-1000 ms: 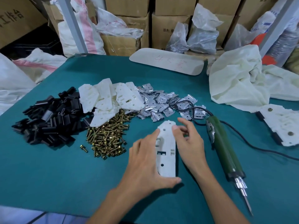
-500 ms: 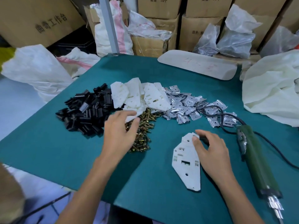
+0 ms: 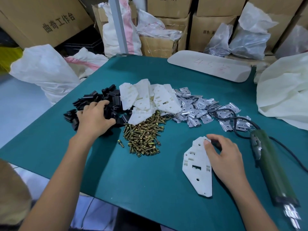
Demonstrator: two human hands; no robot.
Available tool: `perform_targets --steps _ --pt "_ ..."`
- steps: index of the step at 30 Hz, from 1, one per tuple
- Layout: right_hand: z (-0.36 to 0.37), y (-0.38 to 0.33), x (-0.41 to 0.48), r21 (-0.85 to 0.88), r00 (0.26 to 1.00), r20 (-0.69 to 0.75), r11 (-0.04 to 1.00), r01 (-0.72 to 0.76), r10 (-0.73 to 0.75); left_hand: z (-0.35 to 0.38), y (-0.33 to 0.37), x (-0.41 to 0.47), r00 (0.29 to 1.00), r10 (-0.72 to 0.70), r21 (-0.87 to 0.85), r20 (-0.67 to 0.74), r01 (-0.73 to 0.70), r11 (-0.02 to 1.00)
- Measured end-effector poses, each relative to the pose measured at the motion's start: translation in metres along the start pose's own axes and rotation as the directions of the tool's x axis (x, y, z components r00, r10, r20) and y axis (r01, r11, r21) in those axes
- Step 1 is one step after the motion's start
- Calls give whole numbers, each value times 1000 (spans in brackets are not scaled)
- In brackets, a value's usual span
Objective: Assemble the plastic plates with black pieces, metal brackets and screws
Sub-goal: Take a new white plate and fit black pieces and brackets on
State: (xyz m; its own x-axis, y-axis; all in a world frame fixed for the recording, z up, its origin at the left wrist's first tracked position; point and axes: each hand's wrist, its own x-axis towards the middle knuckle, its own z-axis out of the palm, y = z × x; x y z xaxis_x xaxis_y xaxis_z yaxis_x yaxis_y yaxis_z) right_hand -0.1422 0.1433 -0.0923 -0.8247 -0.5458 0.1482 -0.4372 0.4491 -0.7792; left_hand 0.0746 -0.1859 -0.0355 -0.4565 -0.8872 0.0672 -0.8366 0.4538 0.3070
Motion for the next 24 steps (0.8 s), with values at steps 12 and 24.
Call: perform_targets --steps 12,24 --pt "-1 0 0 -16 1000 0 1000 11 -11 -3 -1 -5 1000 10 -207 5 -8 978" --pt "-1 -3 -1 60 1000 -18 998 7 -6 -17 14 -9 984 -9 -522 -178 -87 848"
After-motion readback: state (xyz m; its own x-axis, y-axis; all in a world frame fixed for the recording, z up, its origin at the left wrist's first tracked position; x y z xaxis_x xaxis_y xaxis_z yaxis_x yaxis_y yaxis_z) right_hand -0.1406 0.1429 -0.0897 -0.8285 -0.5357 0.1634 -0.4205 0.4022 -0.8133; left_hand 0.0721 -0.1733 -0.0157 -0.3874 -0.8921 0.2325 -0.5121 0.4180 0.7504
